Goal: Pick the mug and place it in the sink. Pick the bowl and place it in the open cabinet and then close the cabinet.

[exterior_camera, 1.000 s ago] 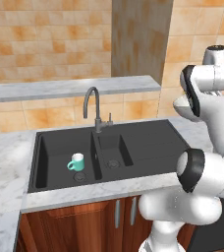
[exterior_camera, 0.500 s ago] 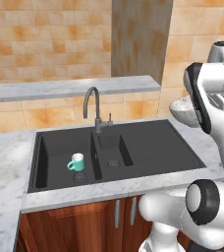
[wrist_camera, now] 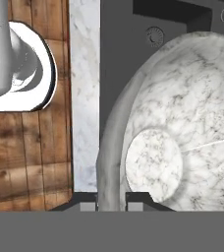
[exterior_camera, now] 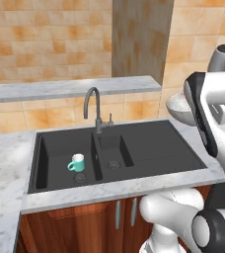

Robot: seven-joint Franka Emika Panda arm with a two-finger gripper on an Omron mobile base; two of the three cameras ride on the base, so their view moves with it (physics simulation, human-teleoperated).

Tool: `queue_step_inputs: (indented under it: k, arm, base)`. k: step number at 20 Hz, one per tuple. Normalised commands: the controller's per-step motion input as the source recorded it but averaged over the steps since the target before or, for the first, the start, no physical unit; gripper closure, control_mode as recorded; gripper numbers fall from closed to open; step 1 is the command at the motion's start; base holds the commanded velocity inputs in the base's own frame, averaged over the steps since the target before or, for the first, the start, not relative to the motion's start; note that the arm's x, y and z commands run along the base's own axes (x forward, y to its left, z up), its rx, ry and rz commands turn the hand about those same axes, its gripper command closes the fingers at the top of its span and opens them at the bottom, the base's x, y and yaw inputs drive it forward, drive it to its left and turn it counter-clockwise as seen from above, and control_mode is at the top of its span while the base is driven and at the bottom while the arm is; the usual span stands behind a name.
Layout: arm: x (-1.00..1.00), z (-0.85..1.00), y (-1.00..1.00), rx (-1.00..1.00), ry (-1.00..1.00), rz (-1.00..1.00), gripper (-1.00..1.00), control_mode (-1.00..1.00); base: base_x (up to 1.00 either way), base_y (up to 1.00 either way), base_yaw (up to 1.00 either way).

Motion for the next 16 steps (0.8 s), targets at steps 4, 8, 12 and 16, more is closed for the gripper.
queue_step_inputs:
  k: [4,8,12,16]
  arm:
    - [-0.03,0.32,0.11,0.0,0.0,0.08,1.0,-1.0]
    - [-0.09,0.22,0.09,0.0,0.0,0.09,1.0,-1.0]
    - [-0.27,0.05,0.02,0.01,-0.02,0.04,1.0,1.0]
    - [0.0,0.0,0.0,0.0,0.0,0.0,1.0,1.0]
  base:
    - [0.0,0.0,0.0]
    - [0.0,0.0,0.0]
    - [-0.45,0.0,0.03]
    - [-1.0,0.0,0.01]
